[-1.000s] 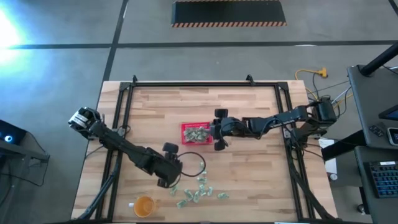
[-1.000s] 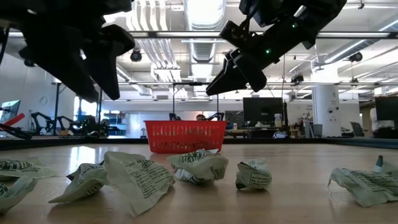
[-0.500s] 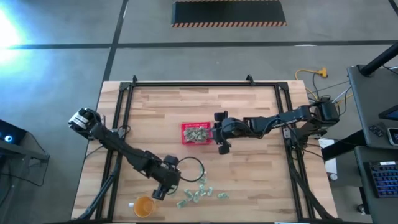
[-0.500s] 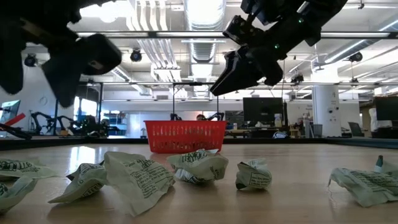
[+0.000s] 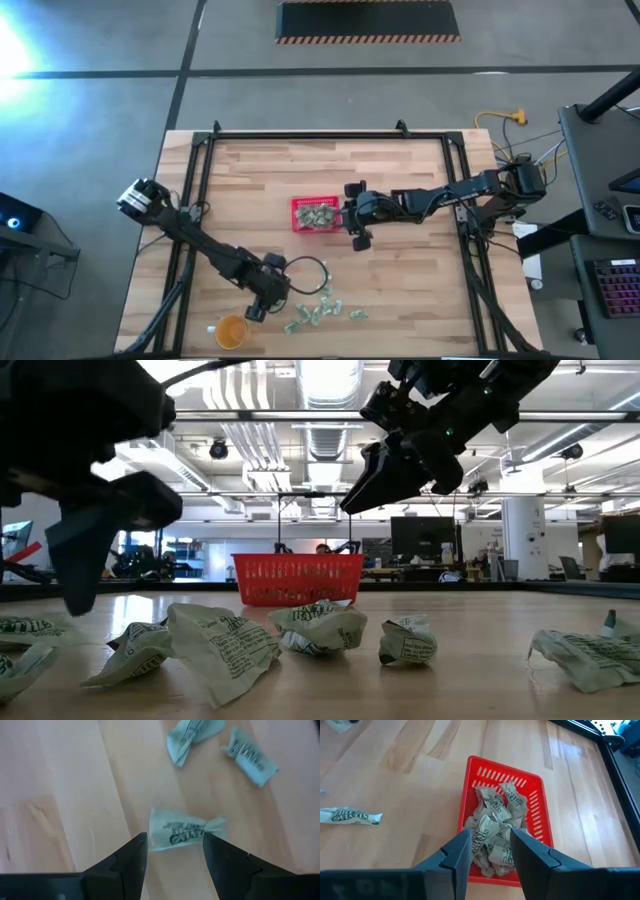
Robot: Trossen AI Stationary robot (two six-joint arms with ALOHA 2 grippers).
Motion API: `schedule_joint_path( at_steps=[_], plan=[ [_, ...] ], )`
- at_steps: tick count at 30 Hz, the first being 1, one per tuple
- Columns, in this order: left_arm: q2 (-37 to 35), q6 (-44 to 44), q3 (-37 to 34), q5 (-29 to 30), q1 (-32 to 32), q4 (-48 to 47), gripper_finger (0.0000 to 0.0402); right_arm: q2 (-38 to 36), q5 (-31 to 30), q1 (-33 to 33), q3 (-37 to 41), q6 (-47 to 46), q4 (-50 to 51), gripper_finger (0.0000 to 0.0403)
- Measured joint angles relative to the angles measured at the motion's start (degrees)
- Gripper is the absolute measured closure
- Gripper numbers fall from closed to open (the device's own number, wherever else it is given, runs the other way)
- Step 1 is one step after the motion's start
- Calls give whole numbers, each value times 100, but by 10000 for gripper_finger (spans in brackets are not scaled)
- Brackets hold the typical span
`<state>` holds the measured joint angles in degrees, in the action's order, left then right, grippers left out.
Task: Pick and place items into bin
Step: Put the stevia packet into the red bin
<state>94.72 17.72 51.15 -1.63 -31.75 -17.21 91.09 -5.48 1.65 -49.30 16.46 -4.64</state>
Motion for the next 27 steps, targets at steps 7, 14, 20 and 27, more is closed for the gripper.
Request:
schedule_joint_path(
  at_steps=[7, 14, 20, 27],
  plan=[
    [116, -4, -82, 72, 19, 26, 226, 0, 0, 0, 0, -33, -4, 283],
    [29, -49, -51, 370, 26, 26, 226, 0, 0, -1, -2, -120, 13, 285],
    [15, -496, -88, 480, 13, 371, 226, 0, 0, -2, 0, -126, 16, 289],
    [178, -1152, -97, 479, 2, 779, 226, 0, 0, -1, 9, -150, 64, 290]
  ],
)
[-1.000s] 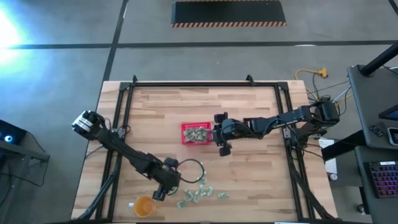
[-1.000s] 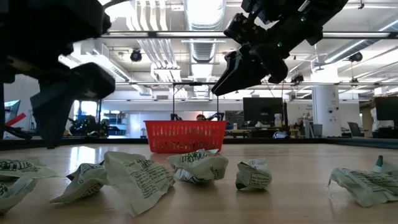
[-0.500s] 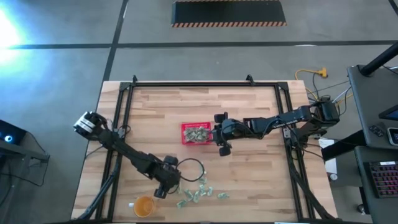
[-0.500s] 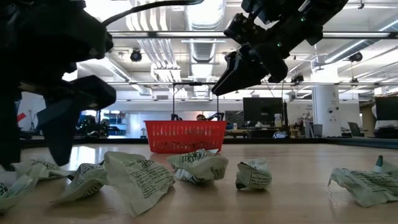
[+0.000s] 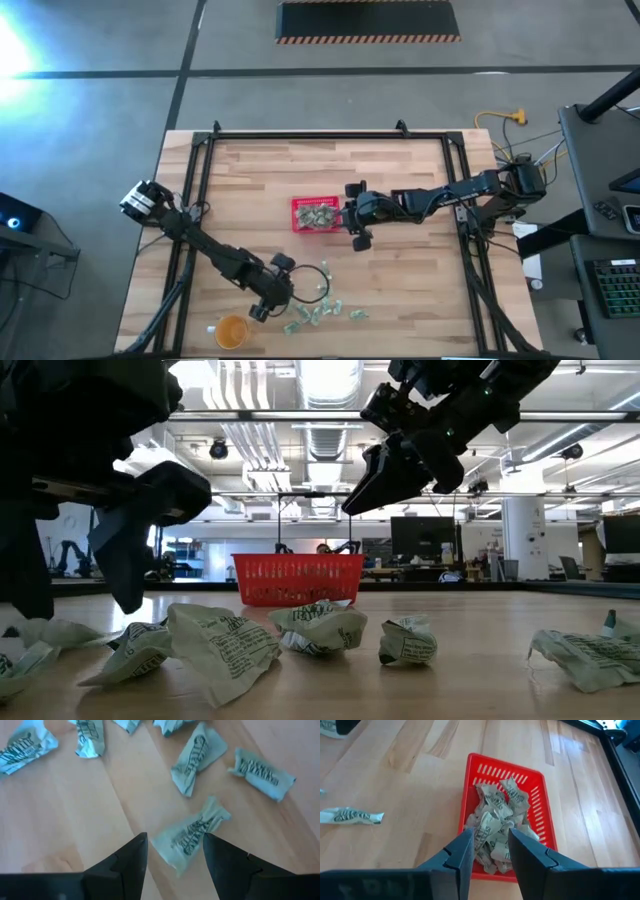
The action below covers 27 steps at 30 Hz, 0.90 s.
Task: Pick and place items into bin
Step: Put the stevia packet into the red bin
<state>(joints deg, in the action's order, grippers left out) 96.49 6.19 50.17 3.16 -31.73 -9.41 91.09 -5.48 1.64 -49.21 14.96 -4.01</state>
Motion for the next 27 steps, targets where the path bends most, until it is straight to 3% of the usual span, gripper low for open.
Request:
schedule_joint_path(
  at_steps=[27],
  plan=[
    [205, -875, 46, 280, -63, 194, 226, 0, -2, -1, 13, 0, 83, 321]
  ],
)
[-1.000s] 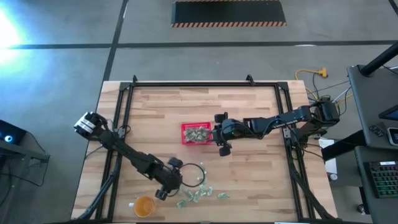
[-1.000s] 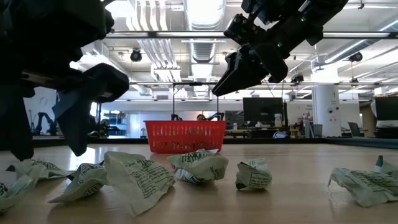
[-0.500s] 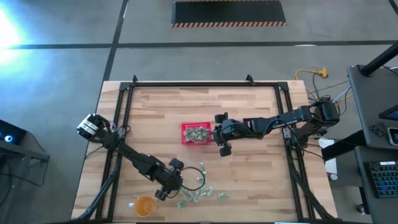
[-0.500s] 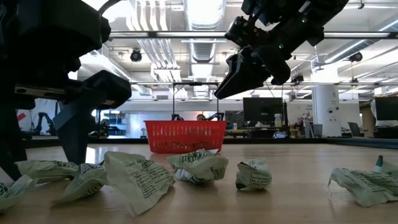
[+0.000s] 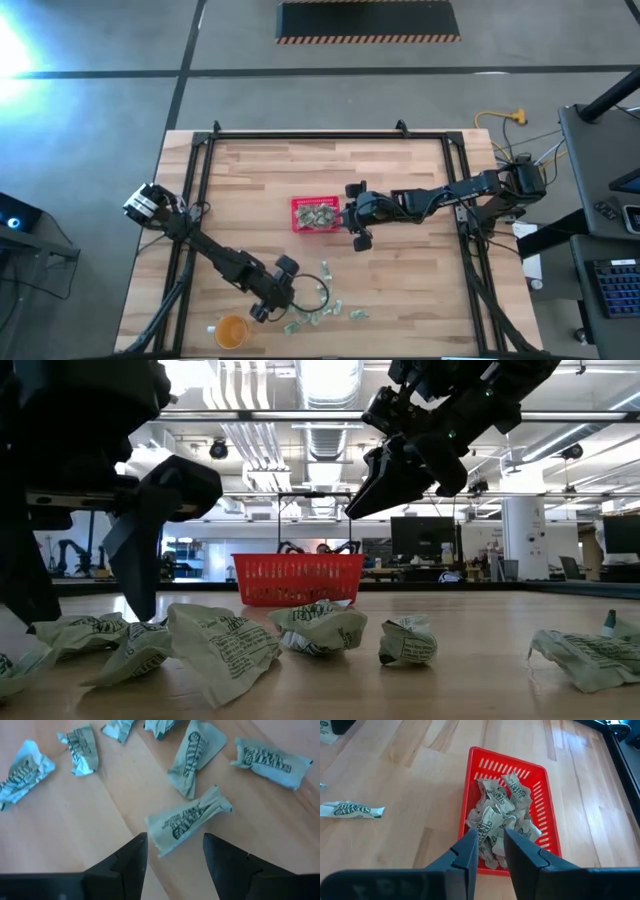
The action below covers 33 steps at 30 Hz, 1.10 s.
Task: Pick and place items into bin
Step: Put the stevia packet into the red bin
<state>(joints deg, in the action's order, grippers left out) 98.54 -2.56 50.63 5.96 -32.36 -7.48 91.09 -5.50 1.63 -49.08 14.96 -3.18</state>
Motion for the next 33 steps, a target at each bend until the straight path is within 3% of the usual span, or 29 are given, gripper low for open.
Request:
schedule_joint_path(
  at_steps=[18, 30, 33],
  plan=[
    [231, -427, 18, -138, 5, 471, 234, 0, 0, 0, 2, -36, -13, 327],
    [234, -390, 13, -150, 4, 411, 379, 0, 0, 0, 4, -107, -7, 326],
    [151, -386, -1, -46, 13, 274, 396, 0, 0, 0, 4, -107, -8, 328]
  ],
)
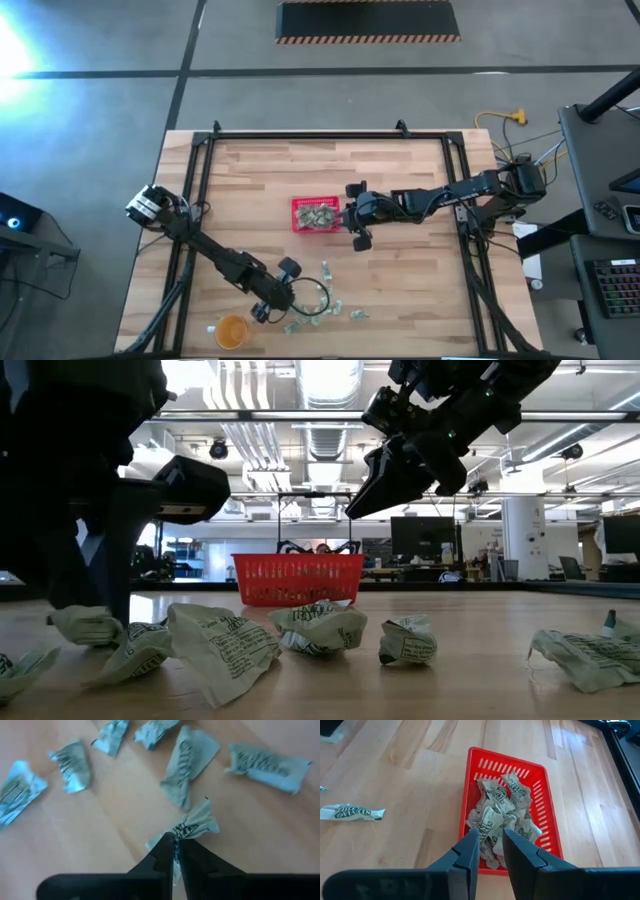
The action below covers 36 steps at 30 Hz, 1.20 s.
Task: Pick and place items into bin
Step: Put the stevia packet into the red bin
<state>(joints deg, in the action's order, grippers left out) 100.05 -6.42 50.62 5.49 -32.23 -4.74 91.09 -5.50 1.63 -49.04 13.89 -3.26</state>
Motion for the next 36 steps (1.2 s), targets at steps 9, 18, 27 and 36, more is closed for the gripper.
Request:
schedule_joint_path(
  at_steps=[9, 18, 27, 36],
  plan=[
    [-616, -70, 32, 2068, 33, -892, 391, 0, 0, 0, 0, 2, 13, 335],
    [-941, -360, -53, 4811, 844, -957, 391, 0, 2, 0, 9, -432, 399, 335],
    [-901, -803, -58, 3481, 2210, -852, 391, 0, -2, 199, 9, -1345, 1462, 335],
    [-936, -1898, -58, 3050, 2430, -692, 389, 0, -4, 553, 9, -1693, 1827, 335]
  ],
)
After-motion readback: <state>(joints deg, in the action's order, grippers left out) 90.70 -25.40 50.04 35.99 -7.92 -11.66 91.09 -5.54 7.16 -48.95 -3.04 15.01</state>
